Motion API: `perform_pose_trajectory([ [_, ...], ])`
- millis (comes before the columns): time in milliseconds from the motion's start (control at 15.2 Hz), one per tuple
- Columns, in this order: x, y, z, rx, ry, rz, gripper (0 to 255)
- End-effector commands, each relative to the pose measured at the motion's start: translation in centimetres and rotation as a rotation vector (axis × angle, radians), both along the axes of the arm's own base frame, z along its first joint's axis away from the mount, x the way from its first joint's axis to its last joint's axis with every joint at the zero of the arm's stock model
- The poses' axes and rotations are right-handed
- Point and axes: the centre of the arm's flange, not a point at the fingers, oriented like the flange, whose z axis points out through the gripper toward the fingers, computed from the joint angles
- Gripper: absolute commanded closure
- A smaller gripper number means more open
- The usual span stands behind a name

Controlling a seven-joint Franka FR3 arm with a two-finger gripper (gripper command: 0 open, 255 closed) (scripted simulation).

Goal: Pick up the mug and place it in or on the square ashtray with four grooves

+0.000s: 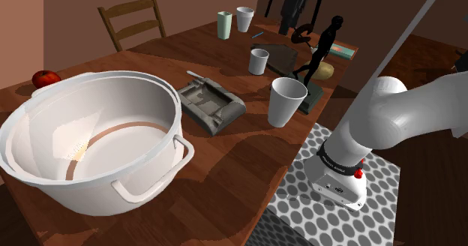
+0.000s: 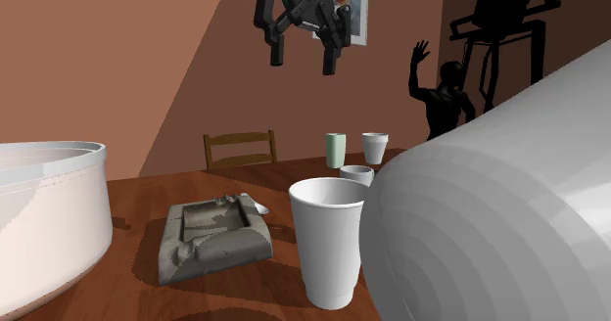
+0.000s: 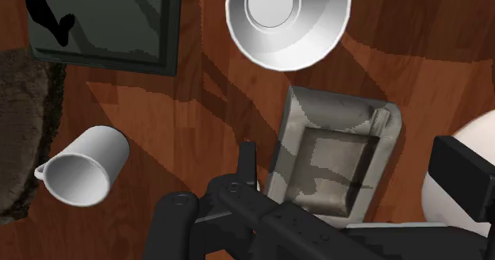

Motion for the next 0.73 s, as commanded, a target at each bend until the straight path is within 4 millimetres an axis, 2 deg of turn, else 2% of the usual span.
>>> perform_pose_trajectory([
  [0,0.0,0.0,0.0,0.000,0.000,0.000,0],
  [660,7.3,-6.6,-8.1,-0.051,0.007,-0.025,0],
])
